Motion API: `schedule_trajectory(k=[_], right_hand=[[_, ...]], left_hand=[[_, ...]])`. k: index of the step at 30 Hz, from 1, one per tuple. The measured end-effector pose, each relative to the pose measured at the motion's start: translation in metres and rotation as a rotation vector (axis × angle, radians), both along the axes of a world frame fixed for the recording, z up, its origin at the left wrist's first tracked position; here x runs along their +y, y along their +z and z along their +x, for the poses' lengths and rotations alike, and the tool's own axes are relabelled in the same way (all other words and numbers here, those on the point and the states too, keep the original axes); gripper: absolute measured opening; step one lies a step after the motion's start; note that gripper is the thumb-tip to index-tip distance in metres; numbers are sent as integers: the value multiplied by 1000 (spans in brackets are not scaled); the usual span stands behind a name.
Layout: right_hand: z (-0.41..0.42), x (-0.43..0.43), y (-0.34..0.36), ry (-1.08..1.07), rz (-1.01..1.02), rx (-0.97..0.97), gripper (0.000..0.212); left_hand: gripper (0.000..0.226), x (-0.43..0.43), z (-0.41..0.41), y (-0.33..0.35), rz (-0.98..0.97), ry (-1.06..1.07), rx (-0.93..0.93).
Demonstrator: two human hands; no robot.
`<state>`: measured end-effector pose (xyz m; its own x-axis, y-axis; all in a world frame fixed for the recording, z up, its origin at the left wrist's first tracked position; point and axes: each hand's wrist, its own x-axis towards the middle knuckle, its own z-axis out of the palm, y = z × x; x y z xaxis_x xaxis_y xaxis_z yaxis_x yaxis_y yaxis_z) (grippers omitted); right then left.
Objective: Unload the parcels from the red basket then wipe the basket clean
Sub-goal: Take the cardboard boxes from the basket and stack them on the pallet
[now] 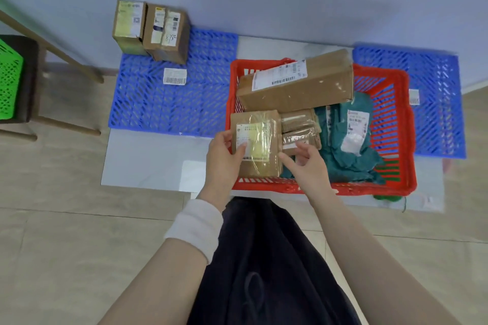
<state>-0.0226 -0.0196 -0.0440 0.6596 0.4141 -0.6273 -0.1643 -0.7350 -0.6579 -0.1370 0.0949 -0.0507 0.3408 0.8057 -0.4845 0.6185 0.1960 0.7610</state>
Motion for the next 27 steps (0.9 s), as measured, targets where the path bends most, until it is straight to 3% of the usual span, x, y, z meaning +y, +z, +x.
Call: schedule_trajectory(k=[14,19,23,27], right_hand=[[10,9,-58,71,1,258,83],[12,12,-59,11,48,368,80],[18,4,-42,-70,105,400,74],[26,-3,-14,-151,197,425,57]], left_hand=[[45,-10,6,-32,20,118,113],[46,-11,8,-35,16,136,125],[42,-11,8,-19,-32,135,56],[35,-13,6,3,-191,170,-155]])
